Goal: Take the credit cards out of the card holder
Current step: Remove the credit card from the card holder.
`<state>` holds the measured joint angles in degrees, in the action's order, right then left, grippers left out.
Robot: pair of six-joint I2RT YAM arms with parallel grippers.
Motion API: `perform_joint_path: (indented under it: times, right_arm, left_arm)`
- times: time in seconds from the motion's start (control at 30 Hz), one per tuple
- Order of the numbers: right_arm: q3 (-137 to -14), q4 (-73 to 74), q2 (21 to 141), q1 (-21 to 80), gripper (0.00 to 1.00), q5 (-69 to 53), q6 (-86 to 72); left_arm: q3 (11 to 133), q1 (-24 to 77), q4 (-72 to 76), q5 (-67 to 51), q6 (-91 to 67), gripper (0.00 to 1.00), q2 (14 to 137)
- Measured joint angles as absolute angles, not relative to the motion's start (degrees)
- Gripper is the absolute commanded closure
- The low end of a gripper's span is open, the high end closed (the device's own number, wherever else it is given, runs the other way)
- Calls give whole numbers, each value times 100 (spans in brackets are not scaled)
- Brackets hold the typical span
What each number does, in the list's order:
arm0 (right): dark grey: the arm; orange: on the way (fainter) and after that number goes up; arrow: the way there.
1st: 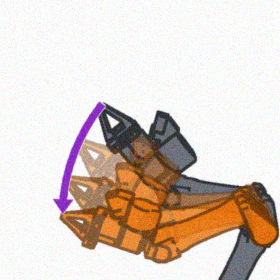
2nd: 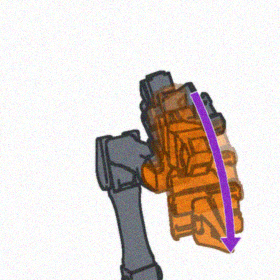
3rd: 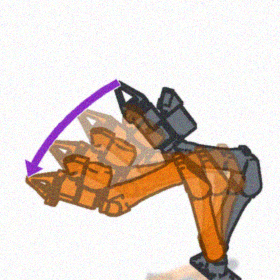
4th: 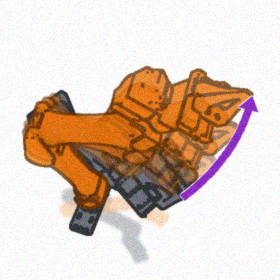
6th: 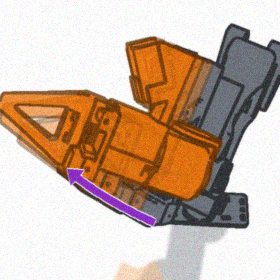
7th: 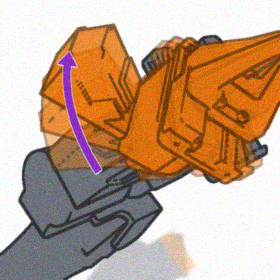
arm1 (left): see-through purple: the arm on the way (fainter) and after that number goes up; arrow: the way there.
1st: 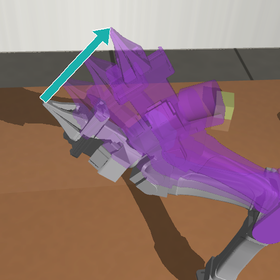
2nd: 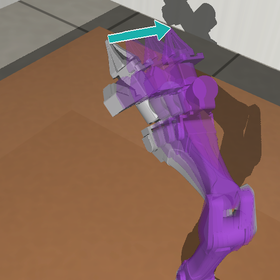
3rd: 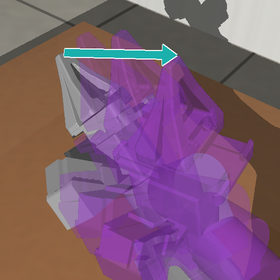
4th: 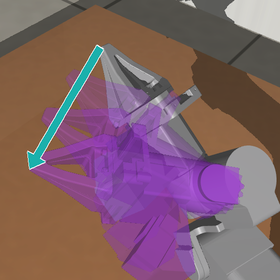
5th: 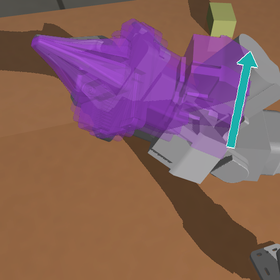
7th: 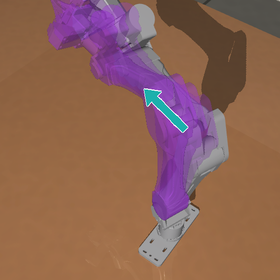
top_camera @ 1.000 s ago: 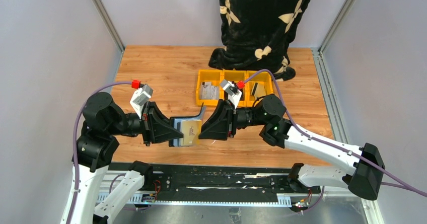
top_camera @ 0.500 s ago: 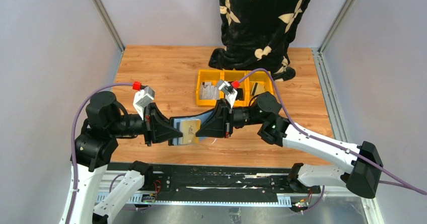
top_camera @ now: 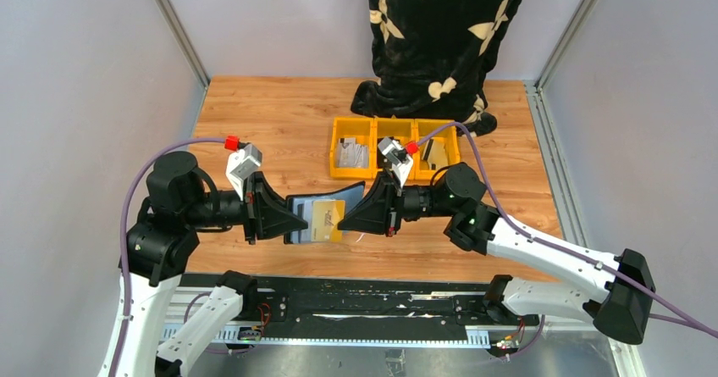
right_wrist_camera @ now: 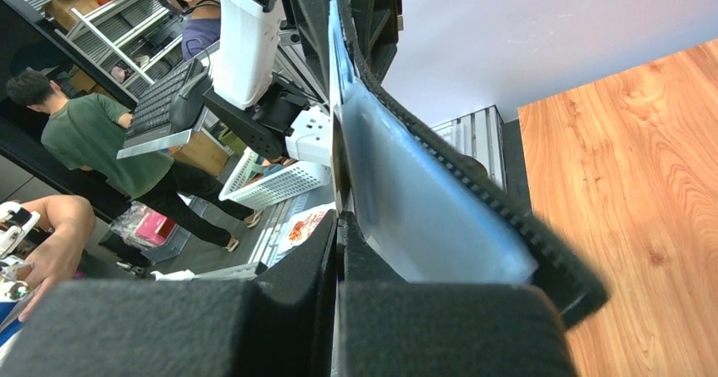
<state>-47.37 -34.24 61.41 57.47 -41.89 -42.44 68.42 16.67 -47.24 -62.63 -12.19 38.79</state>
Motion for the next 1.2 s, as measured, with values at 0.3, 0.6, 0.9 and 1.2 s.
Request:
perform_joint_path:
  times: [0.3,0.6,0.9,1.2]
  right_arm:
    - [-4652,-3616,6060,5734,78,-4200,-4372]
    - [-4595,-4578,6436,5765,61,-4353,-4880]
    - [-4591,-4967,6635,5776,97,-4307,-5063]
    - [-4401,-4978,6479,5776,100,-4095,-5028]
  left_arm:
    - [6858,1664,-4724,-6252,-1251,100,3876]
    - [6888,1660,-4670,-6173,-1369,100,3852]
    - [6947,1660,-4584,-6182,-1463,100,3835]
    - [6949,1660,-4556,-6187,-1525,100,3835]
